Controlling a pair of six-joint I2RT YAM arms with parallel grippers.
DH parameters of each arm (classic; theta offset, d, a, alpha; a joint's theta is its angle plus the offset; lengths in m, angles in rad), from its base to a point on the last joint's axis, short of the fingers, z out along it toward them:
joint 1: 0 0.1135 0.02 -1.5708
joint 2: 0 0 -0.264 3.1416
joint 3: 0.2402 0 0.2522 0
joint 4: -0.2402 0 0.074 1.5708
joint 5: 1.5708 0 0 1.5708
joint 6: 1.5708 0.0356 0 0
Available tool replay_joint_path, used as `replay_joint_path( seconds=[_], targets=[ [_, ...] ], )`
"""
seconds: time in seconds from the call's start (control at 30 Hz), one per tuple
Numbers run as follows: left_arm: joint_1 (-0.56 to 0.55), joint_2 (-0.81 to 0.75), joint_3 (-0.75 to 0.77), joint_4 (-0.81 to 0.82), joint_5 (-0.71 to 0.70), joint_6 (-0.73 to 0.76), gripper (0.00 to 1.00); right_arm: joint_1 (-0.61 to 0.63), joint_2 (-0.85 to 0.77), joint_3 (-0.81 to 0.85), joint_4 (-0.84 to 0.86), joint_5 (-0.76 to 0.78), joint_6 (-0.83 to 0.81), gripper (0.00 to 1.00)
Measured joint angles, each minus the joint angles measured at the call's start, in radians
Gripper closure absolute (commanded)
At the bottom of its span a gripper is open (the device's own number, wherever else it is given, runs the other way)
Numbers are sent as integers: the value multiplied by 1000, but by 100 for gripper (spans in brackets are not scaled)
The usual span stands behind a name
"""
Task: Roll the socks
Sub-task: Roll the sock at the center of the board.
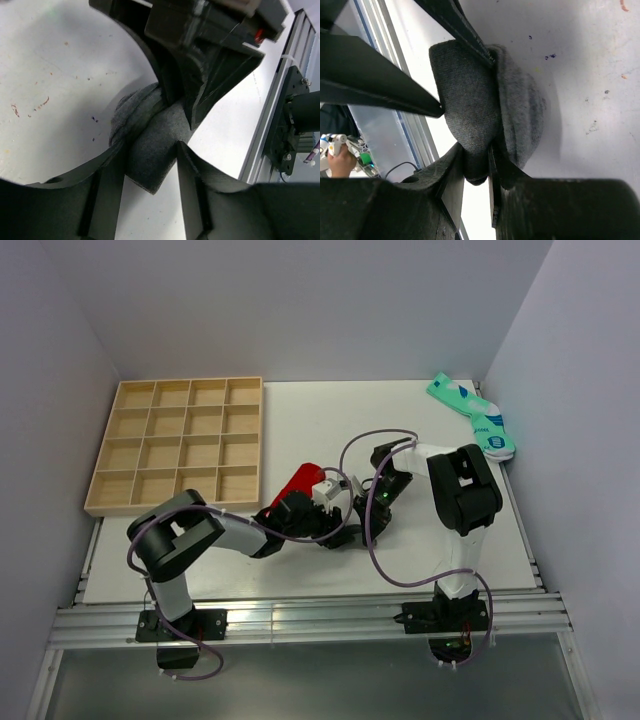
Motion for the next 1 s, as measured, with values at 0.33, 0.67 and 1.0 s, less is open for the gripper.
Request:
replay_joint_path(
  seconds=[0.33, 0.67, 1.0],
  targets=[
    [-6, 15, 0, 6, -3, -35, 81, 0, -6, -13, 37, 20, 76, 72],
    [-12, 27, 65, -98, -9, -67, 100, 0, -176, -126, 208, 117, 179, 42],
    [-12, 33, 137, -238, -25, -134, 100, 0, -328, -223, 353, 228, 225, 31]
  ],
)
